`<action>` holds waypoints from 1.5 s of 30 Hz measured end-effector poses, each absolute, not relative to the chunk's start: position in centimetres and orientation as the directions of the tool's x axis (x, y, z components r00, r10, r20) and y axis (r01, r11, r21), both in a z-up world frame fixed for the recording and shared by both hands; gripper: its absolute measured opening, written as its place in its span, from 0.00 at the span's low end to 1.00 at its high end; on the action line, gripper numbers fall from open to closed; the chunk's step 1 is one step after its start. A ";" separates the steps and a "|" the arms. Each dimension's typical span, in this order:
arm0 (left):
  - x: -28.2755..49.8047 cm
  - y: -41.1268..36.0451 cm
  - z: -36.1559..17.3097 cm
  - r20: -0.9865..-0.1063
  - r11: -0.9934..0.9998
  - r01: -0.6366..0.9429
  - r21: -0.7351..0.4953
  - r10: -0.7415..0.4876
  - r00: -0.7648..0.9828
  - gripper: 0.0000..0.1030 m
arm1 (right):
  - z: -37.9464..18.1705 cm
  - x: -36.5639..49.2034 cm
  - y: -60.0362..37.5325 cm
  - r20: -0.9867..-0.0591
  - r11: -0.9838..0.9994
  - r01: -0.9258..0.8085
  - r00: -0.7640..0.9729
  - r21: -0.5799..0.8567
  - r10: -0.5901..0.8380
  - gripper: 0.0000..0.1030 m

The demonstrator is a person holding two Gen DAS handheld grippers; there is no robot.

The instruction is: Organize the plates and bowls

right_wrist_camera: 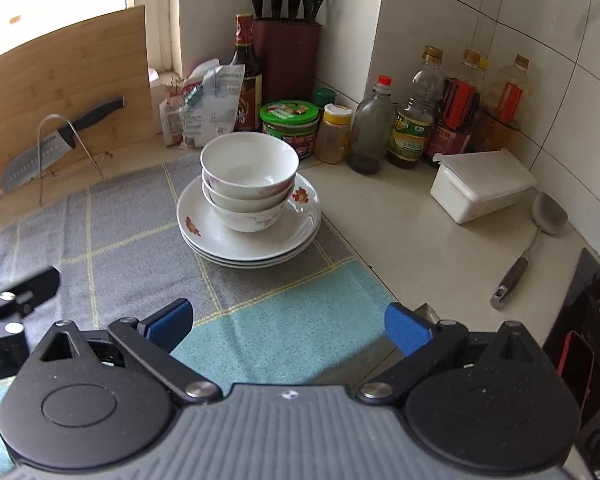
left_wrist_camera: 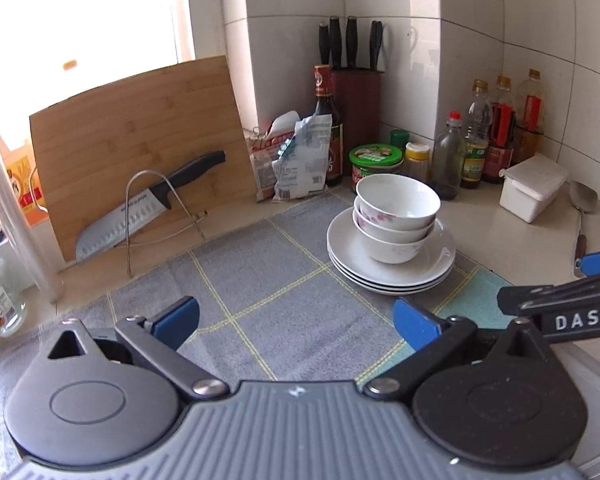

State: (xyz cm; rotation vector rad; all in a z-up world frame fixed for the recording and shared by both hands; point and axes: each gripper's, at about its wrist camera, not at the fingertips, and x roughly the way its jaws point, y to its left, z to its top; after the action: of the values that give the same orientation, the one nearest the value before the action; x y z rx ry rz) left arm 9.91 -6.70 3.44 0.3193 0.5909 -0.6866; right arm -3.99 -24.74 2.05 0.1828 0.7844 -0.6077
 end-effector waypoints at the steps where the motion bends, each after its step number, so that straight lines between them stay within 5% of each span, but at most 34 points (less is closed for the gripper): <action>1: 9.9 -6.9 3.4 -0.615 0.741 0.667 0.084 -0.488 0.619 0.99 | 2.1 -4.1 -24.7 -0.707 0.814 0.577 0.551 -0.059 -0.442 1.00; 45: 10.0 -7.8 4.2 -0.618 0.775 0.629 0.060 -0.466 0.633 0.99 | 2.7 -3.8 -25.5 -0.696 0.825 0.564 0.584 -0.023 -0.418 1.00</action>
State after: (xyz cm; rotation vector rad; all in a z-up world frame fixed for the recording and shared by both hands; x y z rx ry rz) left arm 10.03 -7.81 4.24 0.2821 0.6205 -0.6353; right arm -3.82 -25.53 2.68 0.2097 0.7526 -0.5782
